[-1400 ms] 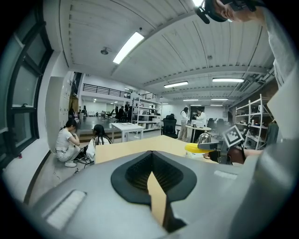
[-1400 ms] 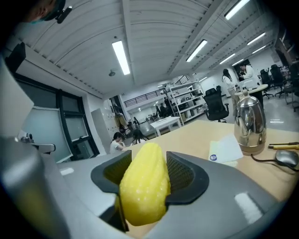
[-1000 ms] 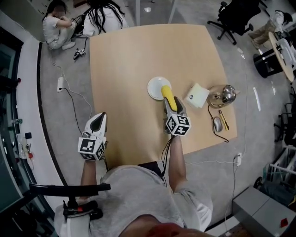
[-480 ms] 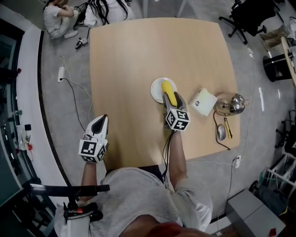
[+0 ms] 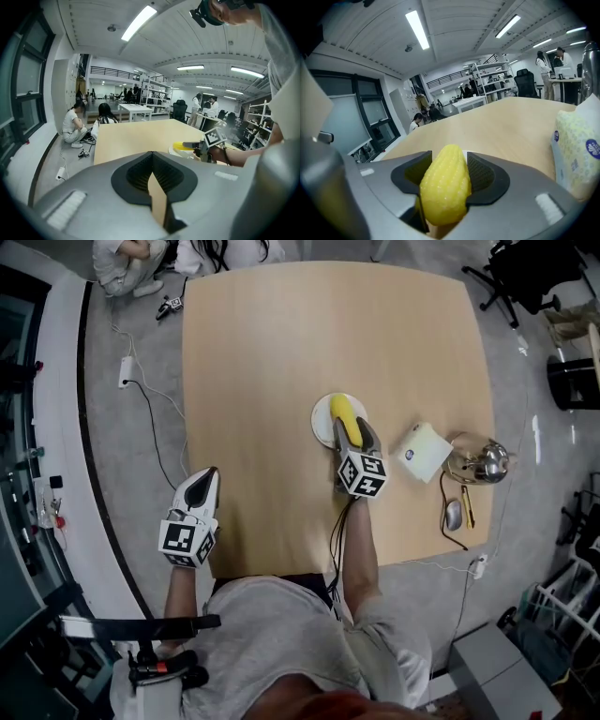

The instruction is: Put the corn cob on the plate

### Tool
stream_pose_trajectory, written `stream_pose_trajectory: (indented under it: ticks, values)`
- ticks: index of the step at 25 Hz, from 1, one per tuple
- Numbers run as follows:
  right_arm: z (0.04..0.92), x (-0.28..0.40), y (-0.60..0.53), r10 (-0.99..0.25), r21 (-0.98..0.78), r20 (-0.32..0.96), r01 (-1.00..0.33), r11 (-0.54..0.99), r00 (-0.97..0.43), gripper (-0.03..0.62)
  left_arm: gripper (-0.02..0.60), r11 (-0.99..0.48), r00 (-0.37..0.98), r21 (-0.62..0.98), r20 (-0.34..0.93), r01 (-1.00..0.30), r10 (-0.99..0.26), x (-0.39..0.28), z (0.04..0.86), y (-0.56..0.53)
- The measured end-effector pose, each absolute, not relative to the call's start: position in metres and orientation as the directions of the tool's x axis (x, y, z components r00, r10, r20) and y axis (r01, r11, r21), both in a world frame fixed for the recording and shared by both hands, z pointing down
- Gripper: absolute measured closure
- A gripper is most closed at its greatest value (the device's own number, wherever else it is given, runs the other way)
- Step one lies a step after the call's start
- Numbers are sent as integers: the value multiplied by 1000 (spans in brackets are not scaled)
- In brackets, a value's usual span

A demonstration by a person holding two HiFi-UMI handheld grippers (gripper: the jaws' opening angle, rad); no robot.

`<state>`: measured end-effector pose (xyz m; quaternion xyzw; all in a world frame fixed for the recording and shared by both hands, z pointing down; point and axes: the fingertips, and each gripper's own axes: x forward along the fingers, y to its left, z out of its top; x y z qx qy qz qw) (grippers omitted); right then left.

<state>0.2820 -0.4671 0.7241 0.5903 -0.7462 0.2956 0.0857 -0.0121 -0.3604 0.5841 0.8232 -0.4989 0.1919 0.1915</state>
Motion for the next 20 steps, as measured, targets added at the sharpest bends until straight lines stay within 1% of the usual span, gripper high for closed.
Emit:
stream_pose_trajectory:
  ticks: [5, 20]
  values:
    - [730, 279, -469, -825, -315, 490, -940, 132, -280, 352, 561, -426, 429, 130, 511, -895, -745, -16, 592, -362]
    - [754, 279, -457, -771, -255, 587, -960, 114, -247, 352, 561, -429, 432, 132, 515, -894, -740, -17, 595, -362]
